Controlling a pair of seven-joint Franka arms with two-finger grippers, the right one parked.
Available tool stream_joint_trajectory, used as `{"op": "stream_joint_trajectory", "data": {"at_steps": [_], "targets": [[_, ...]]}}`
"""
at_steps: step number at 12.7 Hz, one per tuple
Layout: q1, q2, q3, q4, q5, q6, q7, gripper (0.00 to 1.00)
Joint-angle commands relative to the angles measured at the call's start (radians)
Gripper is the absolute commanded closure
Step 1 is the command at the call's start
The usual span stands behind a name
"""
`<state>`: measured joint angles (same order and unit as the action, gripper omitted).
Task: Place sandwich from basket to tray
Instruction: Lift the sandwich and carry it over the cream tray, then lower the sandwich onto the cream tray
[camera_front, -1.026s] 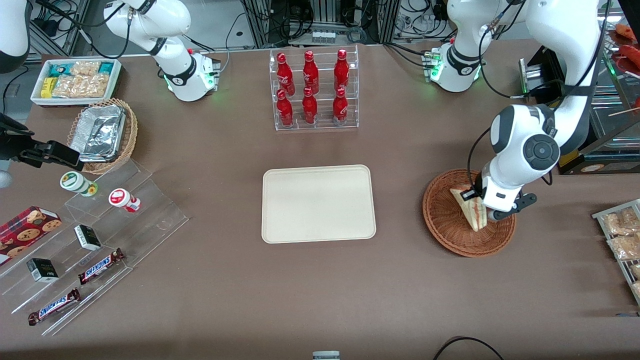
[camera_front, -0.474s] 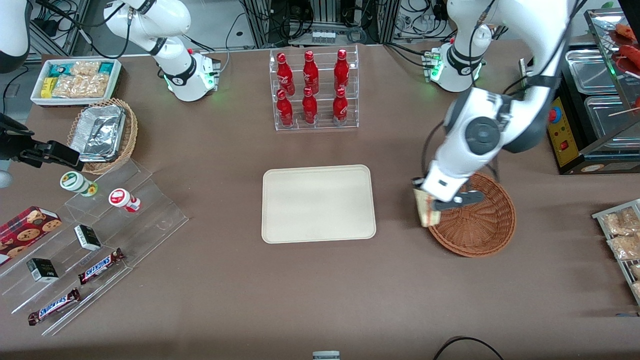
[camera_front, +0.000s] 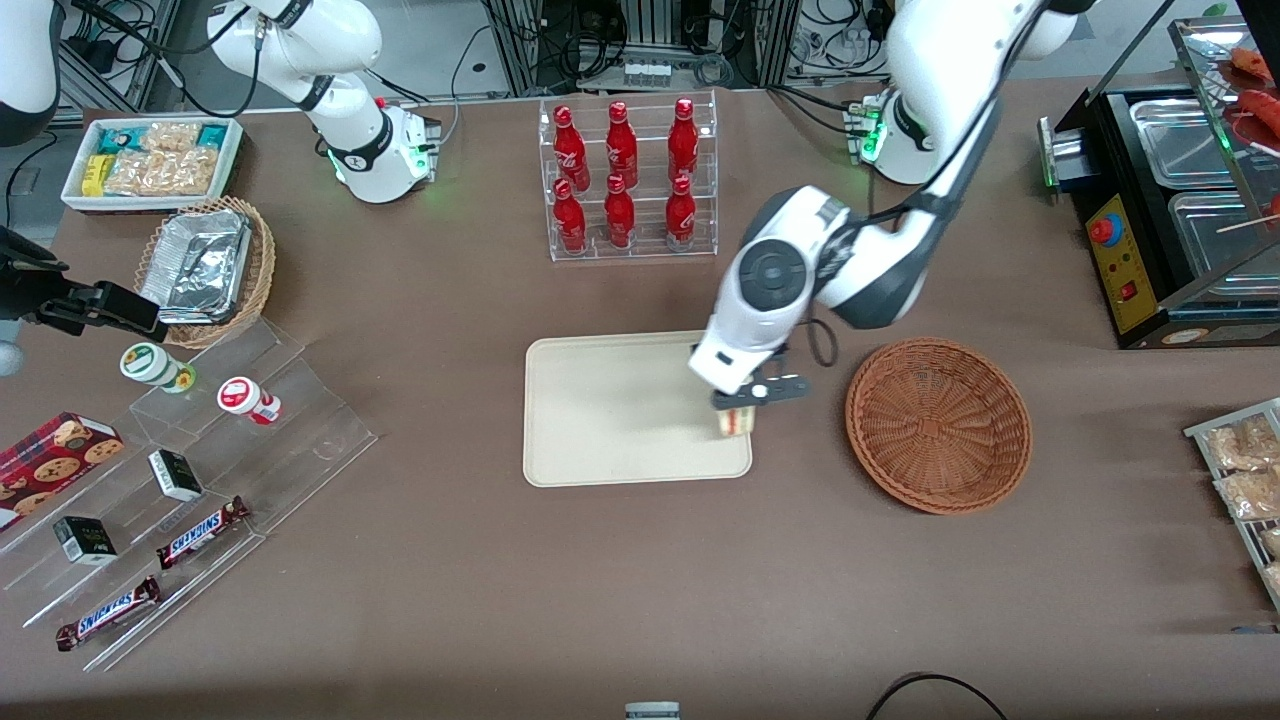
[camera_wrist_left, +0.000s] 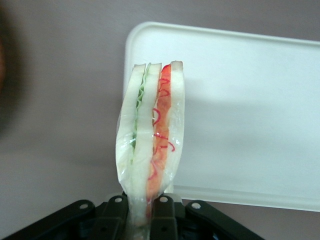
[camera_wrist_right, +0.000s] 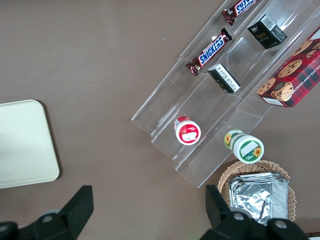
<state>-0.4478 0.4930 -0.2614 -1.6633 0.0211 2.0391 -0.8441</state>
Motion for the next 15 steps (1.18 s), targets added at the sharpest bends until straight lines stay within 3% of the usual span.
{"op": "stream_joint_trajectory", "data": {"at_steps": [1,7,9,15], "targets": [[-0.073,0.103,0.013,0.141,0.011,-0.034,-0.078,1.0],[-0.178,0.269,0.016,0.306,0.074,0.004,-0.203,1.0],[-0.181,0.283,0.016,0.306,0.12,0.024,-0.245,1.0],[-0.193,0.318,0.016,0.307,0.129,0.062,-0.289,1.0]]}}
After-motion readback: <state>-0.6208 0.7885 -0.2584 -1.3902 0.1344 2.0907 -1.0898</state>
